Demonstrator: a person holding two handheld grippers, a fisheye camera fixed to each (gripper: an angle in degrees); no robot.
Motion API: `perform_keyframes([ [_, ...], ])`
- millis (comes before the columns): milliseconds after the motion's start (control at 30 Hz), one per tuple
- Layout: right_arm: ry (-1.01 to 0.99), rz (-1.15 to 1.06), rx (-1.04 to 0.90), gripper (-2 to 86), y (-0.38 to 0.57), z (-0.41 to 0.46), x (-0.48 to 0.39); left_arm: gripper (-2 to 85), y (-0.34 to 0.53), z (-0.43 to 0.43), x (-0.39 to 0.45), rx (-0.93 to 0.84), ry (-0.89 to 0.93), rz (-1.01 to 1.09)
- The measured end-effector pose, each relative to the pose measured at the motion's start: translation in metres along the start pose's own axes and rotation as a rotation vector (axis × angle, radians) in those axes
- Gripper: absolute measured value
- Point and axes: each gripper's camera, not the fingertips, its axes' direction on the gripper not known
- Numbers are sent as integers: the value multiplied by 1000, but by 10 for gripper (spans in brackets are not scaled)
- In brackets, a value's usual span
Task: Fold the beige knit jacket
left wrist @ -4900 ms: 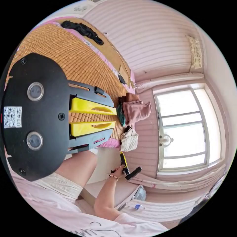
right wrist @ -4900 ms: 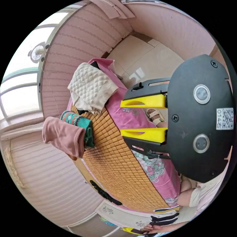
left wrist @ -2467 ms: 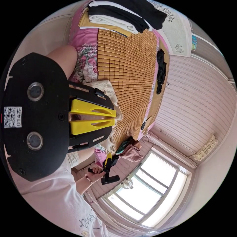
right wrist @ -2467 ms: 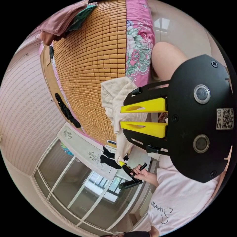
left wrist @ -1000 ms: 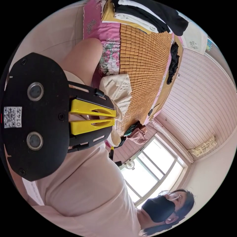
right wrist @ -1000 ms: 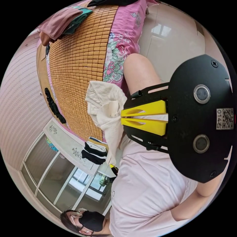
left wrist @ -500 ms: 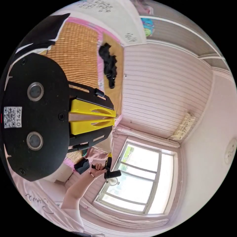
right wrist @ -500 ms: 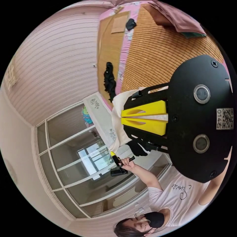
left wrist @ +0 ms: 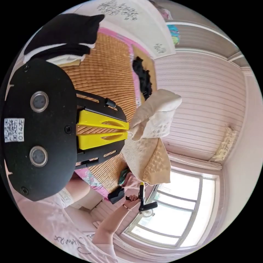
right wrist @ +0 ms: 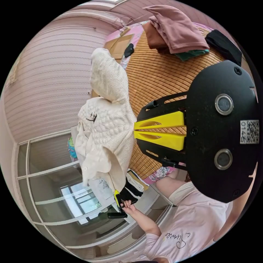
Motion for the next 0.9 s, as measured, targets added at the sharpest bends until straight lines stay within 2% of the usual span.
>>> perform_keyframes([
  [33, -30, 67, -62, 1, 27, 28, 9, -10, 17, 16, -1, -49, 1, -18],
  [100, -88, 190, -171, 1, 71, 69, 20, -10, 81, 77, 3, -293, -25, -32],
  [167, -143, 331, -369, -1, 127, 118, 26, -10, 116, 114, 7, -479, -30, -54],
  [200, -142, 348, -407, -1, 138, 125, 25, -10, 129, 126, 14, -549, -62, -23],
  [267, -121, 384, -491, -1, 164, 139, 20, -9, 132, 129, 26, -575, -126, 32],
  [467, -53, 264, -439, 7, 137, 140, -14, 9, 110, 117, 50, -468, -146, 83],
  [600, 20, 77, -440, 36, 103, 176, -63, 64, 103, 165, 55, -434, -182, 26],
  [667, 28, -47, -496, 75, 85, 214, -98, 82, 99, 189, 55, -436, -176, -40],
  [767, 52, -177, -583, 101, 76, 260, -135, 100, 97, 224, 61, -449, -260, -59],
  [867, 145, -202, -658, 96, 79, 299, -148, 106, 108, 264, 66, -595, -279, -69],
  [900, 183, -195, -641, 81, 78, 300, -148, 101, 112, 267, 75, -556, -292, -9],
])
